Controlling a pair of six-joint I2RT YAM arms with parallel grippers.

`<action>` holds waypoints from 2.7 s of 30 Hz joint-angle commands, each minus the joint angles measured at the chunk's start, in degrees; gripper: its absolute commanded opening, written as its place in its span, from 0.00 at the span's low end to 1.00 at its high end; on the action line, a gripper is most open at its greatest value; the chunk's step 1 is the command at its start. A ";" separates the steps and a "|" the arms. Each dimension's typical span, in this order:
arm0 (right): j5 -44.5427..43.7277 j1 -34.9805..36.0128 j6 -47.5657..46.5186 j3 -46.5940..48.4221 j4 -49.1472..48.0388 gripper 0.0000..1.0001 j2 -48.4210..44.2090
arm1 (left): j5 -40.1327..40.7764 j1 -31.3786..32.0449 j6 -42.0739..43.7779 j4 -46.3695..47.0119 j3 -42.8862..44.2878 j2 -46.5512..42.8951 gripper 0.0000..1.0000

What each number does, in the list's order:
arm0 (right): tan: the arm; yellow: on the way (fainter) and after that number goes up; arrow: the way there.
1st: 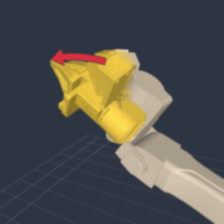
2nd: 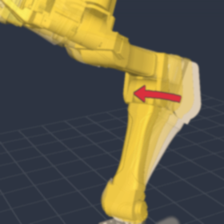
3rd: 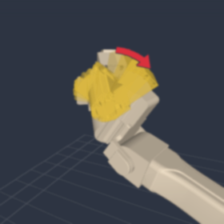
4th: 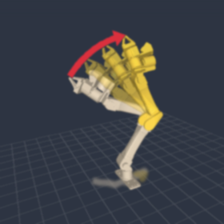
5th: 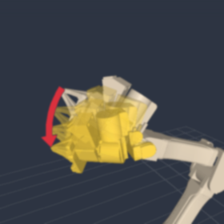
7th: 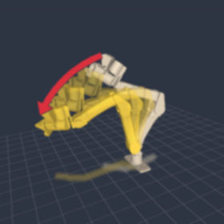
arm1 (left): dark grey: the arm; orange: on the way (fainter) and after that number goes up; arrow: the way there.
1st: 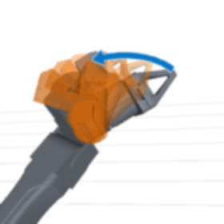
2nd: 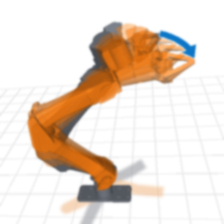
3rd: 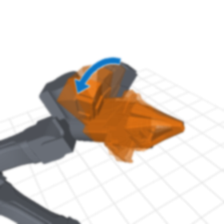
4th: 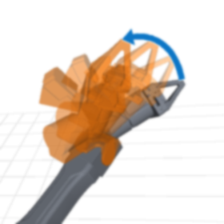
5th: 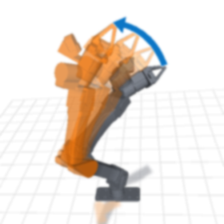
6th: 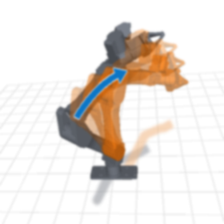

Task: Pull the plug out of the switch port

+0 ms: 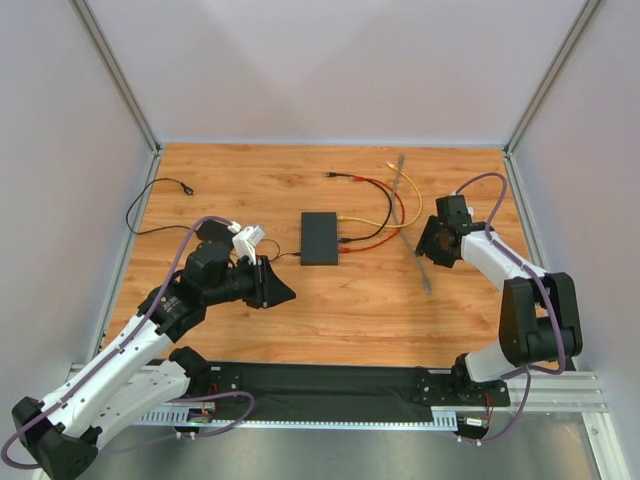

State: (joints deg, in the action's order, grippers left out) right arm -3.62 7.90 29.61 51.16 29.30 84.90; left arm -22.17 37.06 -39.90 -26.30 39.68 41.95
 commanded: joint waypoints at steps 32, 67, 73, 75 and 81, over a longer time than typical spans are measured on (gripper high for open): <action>-1.13 3.52 4.41 -1.23 -9.88 0.45 10.98 | 17.51 0.21 -4.31 -26.17 22.02 1.54 0.42; -30.92 5.81 7.75 9.75 2.95 0.12 14.76 | 35.54 0.12 11.60 24.89 36.18 59.29 0.15; -24.69 5.37 3.71 8.17 1.55 0.39 11.34 | 28.24 0.12 11.86 22.63 34.23 60.35 0.15; -22.68 5.37 2.92 8.00 2.69 0.42 8.54 | 26.84 0.03 12.65 22.34 33.71 60.44 0.15; -19.09 8.70 1.86 9.31 5.34 0.54 -1.39 | 25.42 -1.02 12.74 21.99 31.52 57.90 0.15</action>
State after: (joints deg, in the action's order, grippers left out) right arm -26.17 14.68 32.95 58.94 34.70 89.43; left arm 4.62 36.67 -28.77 -5.23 72.58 102.43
